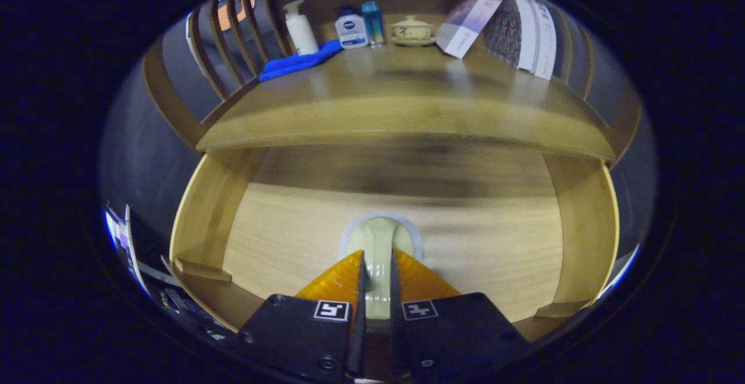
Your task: Pull open the drawer, take out the items inside it, and place them on the countertop above the cabinet.
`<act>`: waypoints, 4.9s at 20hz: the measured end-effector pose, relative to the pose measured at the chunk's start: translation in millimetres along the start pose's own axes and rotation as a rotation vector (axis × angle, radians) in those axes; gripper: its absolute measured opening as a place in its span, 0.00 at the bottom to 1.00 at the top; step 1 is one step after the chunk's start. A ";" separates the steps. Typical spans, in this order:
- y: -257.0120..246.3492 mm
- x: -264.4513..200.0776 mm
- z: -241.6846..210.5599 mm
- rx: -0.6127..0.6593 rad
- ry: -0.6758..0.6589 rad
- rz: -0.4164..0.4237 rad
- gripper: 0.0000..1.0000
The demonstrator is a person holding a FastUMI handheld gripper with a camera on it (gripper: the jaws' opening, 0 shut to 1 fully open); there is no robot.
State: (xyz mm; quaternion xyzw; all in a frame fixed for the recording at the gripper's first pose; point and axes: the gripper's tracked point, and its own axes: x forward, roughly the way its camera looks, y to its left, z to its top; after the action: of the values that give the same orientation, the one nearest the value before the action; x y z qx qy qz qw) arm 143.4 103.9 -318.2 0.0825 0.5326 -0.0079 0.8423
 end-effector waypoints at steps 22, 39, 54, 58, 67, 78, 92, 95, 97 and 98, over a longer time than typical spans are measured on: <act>-10.4 -81.8 133.1 -0.055 -0.229 -0.067 0.20; -32.8 -2.1 211.5 0.002 -0.224 -0.139 0.20; -22.6 -21.9 224.7 -0.036 -0.330 -0.135 0.53; -8.1 -67.2 203.4 -0.025 -0.386 -0.090 0.64; 17.1 -134.4 117.2 -0.074 -0.524 -0.006 0.75; 47.5 -158.1 17.2 -0.206 -0.709 0.088 0.87; 21.8 -110.4 -102.1 -0.132 -0.668 0.016 0.92; 17.6 -94.3 -122.0 -0.140 -0.627 -0.008 0.92; 15.4 -81.0 -131.5 -0.149 -0.593 -0.031 0.92; 17.1 -74.6 -134.3 -0.144 -0.576 -0.033 0.92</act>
State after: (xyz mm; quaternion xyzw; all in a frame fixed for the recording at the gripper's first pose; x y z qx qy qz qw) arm -7.5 134.9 -305.2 0.0082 0.2723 -0.0066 0.9622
